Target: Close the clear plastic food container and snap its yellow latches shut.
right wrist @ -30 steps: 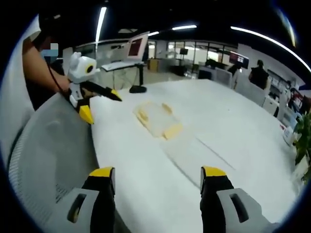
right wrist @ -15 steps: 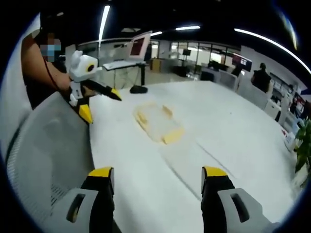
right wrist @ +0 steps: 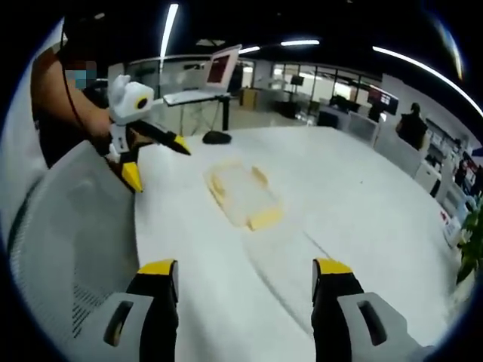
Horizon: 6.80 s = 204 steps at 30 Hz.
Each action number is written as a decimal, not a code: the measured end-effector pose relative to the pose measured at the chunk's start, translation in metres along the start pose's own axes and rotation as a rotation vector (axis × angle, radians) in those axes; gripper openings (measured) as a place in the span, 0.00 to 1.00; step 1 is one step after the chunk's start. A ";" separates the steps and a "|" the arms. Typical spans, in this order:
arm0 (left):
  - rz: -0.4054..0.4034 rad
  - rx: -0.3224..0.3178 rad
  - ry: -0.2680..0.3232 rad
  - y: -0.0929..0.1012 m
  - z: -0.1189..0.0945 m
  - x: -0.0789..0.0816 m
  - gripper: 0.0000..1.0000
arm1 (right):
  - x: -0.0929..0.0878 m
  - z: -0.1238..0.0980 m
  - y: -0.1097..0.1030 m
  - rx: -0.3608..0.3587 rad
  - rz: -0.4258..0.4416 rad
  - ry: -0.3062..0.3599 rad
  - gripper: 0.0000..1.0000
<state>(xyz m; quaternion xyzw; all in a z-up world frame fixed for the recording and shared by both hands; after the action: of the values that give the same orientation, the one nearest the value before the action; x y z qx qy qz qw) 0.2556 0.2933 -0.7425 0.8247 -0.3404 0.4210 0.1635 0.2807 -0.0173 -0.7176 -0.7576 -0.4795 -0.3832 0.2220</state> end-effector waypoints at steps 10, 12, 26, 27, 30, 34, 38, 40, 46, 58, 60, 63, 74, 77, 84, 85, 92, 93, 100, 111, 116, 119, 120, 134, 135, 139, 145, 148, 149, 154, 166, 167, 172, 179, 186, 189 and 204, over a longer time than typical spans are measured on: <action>0.016 0.001 -0.004 -0.008 0.003 0.006 0.87 | 0.003 0.006 0.004 0.015 -0.013 -0.003 0.72; 0.021 0.002 -0.005 -0.010 0.004 0.007 0.87 | 0.003 0.007 0.005 0.019 -0.014 -0.006 0.72; 0.063 -0.001 -0.027 -0.021 0.008 0.008 0.87 | 0.013 0.019 0.014 0.036 -0.032 -0.017 0.71; 0.067 -0.001 -0.028 -0.022 0.008 0.008 0.86 | 0.013 0.019 0.015 0.037 -0.032 -0.017 0.71; 0.071 -0.004 -0.034 -0.024 0.009 0.008 0.86 | 0.015 0.023 0.016 0.042 -0.040 -0.022 0.70; 0.086 -0.008 -0.038 -0.028 0.011 0.009 0.86 | 0.017 0.027 0.017 0.052 -0.054 -0.029 0.70; 0.113 -0.012 -0.052 -0.033 0.012 0.010 0.86 | 0.019 0.030 0.017 0.061 -0.063 -0.032 0.70; 0.116 -0.012 -0.053 -0.036 0.012 0.011 0.85 | 0.021 0.032 0.019 0.065 -0.067 -0.035 0.70; 0.133 -0.009 -0.048 -0.044 0.013 0.015 0.83 | 0.022 0.036 0.021 0.070 -0.070 -0.036 0.69; 0.181 -0.029 -0.089 -0.050 0.018 0.011 0.82 | 0.025 0.043 0.028 0.083 -0.080 -0.041 0.70; 0.185 -0.032 -0.093 -0.051 0.018 0.011 0.82 | 0.026 0.044 0.030 0.086 -0.083 -0.045 0.70; 0.195 -0.034 -0.098 -0.054 0.020 0.011 0.82 | 0.027 0.047 0.032 0.092 -0.089 -0.049 0.70; 0.249 -0.037 -0.105 -0.066 0.024 0.018 0.82 | 0.032 0.057 0.038 0.110 -0.114 -0.066 0.69; 0.277 -0.042 -0.112 -0.069 0.024 0.020 0.81 | 0.033 0.060 0.038 0.116 -0.119 -0.070 0.69; 0.316 -0.062 -0.127 -0.073 0.029 0.020 0.81 | 0.036 0.068 0.043 0.129 -0.130 -0.083 0.69; 0.318 -0.064 -0.128 -0.074 0.029 0.020 0.81 | 0.036 0.069 0.043 0.130 -0.133 -0.086 0.69; 0.347 -0.077 -0.146 -0.080 0.034 0.020 0.78 | 0.041 0.076 0.046 0.142 -0.159 -0.102 0.69; 0.358 -0.077 -0.146 -0.081 0.034 0.020 0.77 | 0.043 0.077 0.047 0.143 -0.160 -0.102 0.69; 0.388 -0.083 -0.162 -0.089 0.038 0.021 0.76 | 0.047 0.085 0.050 0.156 -0.174 -0.106 0.69; 0.421 -0.096 -0.183 -0.102 0.042 0.020 0.76 | 0.056 0.097 0.053 0.194 -0.196 -0.124 0.68; 0.439 -0.102 -0.190 -0.106 0.047 0.022 0.74 | 0.054 0.102 0.052 0.218 -0.215 -0.147 0.67; 0.449 -0.111 -0.190 -0.107 0.051 0.023 0.73 | 0.054 0.106 0.054 0.226 -0.219 -0.154 0.67; 0.461 -0.119 -0.196 -0.107 0.052 0.023 0.73 | 0.054 0.107 0.054 0.229 -0.221 -0.157 0.66; 0.559 -0.158 -0.245 -0.121 0.064 0.027 0.70 | 0.055 0.123 0.055 0.259 -0.277 -0.218 0.66; 0.569 -0.162 -0.247 -0.122 0.065 0.029 0.70 | 0.056 0.125 0.055 0.265 -0.278 -0.225 0.66; 0.595 -0.175 -0.257 -0.126 0.069 0.030 0.70 | 0.055 0.129 0.056 0.282 -0.279 -0.245 0.65; 0.629 -0.206 -0.278 -0.132 0.075 0.031 0.67 | 0.057 0.134 0.059 0.305 -0.296 -0.274 0.63; 0.636 -0.220 -0.281 -0.133 0.077 0.031 0.67 | 0.056 0.136 0.059 0.317 -0.290 -0.283 0.63; 0.650 -0.226 -0.285 -0.133 0.078 0.031 0.67 | 0.055 0.137 0.058 0.320 -0.299 -0.296 0.63; 0.699 -0.261 -0.305 -0.133 0.083 0.028 0.66 | 0.053 0.143 0.058 0.322 -0.302 -0.319 0.63; 0.730 -0.291 -0.324 -0.139 0.089 0.024 0.64 | 0.051 0.152 0.062 0.350 -0.291 -0.370 0.63; 0.730 -0.291 -0.325 -0.139 0.090 0.023 0.64 | 0.051 0.152 0.062 0.351 -0.292 -0.371 0.63; 0.719 -0.309 -0.321 -0.139 0.093 0.026 0.63 | 0.051 0.156 0.064 0.358 -0.301 -0.388 0.62; 0.706 -0.341 -0.328 -0.143 0.096 0.026 0.58 | 0.047 0.156 0.068 0.358 -0.287 -0.412 0.58; 0.696 -0.388 -0.328 -0.143 0.096 0.024 0.53 | 0.045 0.159 0.069 0.368 -0.312 -0.419 0.56; 0.697 -0.400 -0.323 -0.144 0.097 0.024 0.53 | 0.046 0.160 0.069 0.369 -0.324 -0.420 0.54; 0.654 -0.464 -0.328 -0.143 0.095 0.020 0.41 | 0.038 0.163 0.067 0.395 -0.302 -0.455 0.46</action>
<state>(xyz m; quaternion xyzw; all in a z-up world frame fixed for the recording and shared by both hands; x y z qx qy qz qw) 0.4193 0.3347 -0.7801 0.6707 -0.6909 0.2266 0.1464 0.4099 0.0894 -0.7844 -0.6864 -0.6885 -0.1327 0.1928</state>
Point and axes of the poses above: the point that each gripper's makers call its tool centre point, and the gripper's own axes: z roughly forward along the fingers, y roughly to its right, x roughly out of its top, the point moved 9 cm from there along -z, roughly backward along the fingers, and after that the axes turned 6 degrees about x, right-handed, at the moved point
